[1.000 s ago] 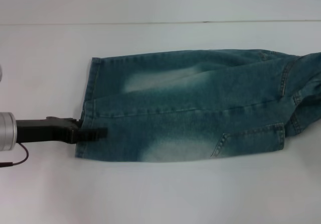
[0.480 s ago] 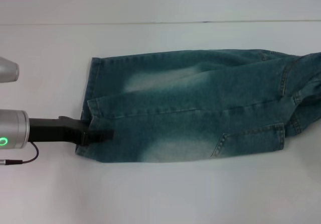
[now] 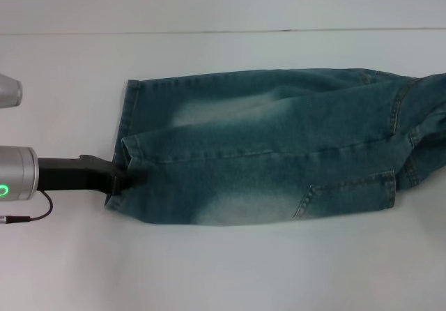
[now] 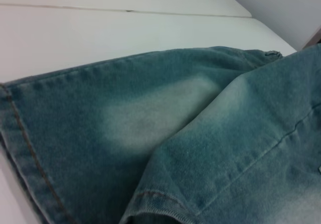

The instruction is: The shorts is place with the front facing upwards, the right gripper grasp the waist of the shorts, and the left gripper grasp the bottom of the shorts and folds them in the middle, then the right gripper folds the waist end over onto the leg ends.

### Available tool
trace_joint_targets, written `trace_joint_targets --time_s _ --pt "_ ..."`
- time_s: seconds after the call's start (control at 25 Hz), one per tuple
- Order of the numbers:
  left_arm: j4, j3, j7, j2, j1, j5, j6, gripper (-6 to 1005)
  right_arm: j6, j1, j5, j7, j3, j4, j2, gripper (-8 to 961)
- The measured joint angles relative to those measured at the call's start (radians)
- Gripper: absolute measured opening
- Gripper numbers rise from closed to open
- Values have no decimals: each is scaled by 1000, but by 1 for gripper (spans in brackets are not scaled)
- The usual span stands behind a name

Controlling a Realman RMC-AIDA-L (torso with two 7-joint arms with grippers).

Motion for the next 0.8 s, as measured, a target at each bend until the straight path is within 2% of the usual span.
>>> trace_joint_targets --time_s 0.08,0.8 --pt "1 -2 0 0 -1 -7 1 50 -7 -1 0 0 1 0 1 49" --pt "6 -39 18 16 -6 -140 5 35 -37 -2 31 1 4 -2 2 48"
